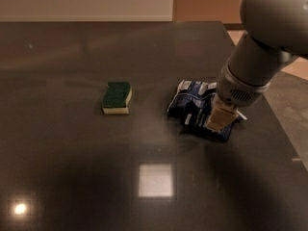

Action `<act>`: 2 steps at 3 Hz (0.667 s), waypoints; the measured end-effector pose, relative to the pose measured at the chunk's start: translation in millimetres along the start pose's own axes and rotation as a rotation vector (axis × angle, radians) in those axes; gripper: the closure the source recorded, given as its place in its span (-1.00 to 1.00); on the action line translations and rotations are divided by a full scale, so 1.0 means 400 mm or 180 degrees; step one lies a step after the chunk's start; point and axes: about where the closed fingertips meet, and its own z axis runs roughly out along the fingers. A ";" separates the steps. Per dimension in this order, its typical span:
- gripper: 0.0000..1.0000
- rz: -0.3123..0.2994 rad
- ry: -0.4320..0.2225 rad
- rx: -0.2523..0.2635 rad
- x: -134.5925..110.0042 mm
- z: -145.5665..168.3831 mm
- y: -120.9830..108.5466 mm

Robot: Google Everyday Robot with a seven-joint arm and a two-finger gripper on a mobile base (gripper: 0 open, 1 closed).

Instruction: Move rxbar blueberry near blue chip bag

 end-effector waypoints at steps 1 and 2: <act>-1.00 -0.0003 0.0001 -0.0002 -0.001 0.002 0.001; -1.00 -0.0004 0.0001 -0.0002 -0.001 0.002 0.001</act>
Offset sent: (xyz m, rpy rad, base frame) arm -0.0001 0.0004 -0.0006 -0.0003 0.0004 0.0010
